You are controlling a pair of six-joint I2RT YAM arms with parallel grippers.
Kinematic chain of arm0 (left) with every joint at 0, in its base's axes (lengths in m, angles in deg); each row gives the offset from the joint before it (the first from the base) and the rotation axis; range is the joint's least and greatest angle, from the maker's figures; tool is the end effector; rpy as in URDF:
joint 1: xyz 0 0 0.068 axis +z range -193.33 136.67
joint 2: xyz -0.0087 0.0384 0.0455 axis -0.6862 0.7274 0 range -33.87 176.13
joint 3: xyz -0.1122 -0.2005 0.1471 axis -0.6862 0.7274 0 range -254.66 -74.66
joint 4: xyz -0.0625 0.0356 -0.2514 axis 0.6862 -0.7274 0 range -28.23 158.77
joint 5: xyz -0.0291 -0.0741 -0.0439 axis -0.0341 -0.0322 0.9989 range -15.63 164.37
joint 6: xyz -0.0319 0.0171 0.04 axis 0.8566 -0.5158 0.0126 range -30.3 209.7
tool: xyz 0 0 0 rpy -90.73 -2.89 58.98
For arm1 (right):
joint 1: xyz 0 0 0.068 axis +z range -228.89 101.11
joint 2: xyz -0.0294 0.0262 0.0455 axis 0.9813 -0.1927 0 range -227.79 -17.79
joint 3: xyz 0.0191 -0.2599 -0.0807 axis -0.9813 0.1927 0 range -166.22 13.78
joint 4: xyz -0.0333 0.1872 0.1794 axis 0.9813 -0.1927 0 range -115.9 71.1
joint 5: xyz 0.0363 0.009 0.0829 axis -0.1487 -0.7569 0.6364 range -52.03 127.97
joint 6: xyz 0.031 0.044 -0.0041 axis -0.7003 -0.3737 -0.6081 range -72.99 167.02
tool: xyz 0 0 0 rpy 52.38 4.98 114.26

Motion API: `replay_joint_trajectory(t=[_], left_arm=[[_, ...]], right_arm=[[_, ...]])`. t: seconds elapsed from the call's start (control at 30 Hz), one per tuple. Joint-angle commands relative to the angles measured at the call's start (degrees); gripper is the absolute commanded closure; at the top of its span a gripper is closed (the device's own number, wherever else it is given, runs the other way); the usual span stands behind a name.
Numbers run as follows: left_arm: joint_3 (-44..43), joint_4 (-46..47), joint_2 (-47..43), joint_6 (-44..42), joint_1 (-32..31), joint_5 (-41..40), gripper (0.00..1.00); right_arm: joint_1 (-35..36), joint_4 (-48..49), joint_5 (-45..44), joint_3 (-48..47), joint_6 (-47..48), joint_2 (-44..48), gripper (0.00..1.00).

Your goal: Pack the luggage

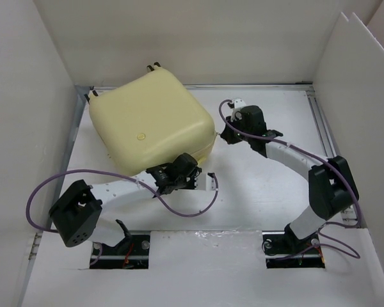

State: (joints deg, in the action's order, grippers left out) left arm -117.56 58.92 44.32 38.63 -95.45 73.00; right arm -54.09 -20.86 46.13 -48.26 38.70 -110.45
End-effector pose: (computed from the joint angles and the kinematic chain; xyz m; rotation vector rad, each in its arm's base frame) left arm 0.1713 -0.2189 0.2015 1.8410 1.4744 0.0194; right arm 0.3299 0.1580 0.2453 -0.3954 2.1367 0.4874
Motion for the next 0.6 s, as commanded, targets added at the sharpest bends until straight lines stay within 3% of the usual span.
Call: replay_joint_trajectory(t=[0.0,0.1,0.23,0.57], left_arm=[[2.9,-24.2,0.1,0.1,-3.0,7.5,1.0],[2.9,-24.2,0.6,0.1,-3.5,7.0,1.0],[2.9,-23.6,0.6,0.1,-3.5,6.5,1.0],[2.4,-22.8,0.6,-1.1,-4.6,5.4,1.0]], right_arm=[[-8.8,4.9,-29.8,-0.8,8.7,2.7,1.0],[-8.8,4.1,-29.8,0.8,9.4,3.4,1.0],[-12.2,9.4,-17.5,-1.6,10.9,0.4,1.0],[-12.1,16.2,2.7,-24.1,5.4,-19.7,1.0]])
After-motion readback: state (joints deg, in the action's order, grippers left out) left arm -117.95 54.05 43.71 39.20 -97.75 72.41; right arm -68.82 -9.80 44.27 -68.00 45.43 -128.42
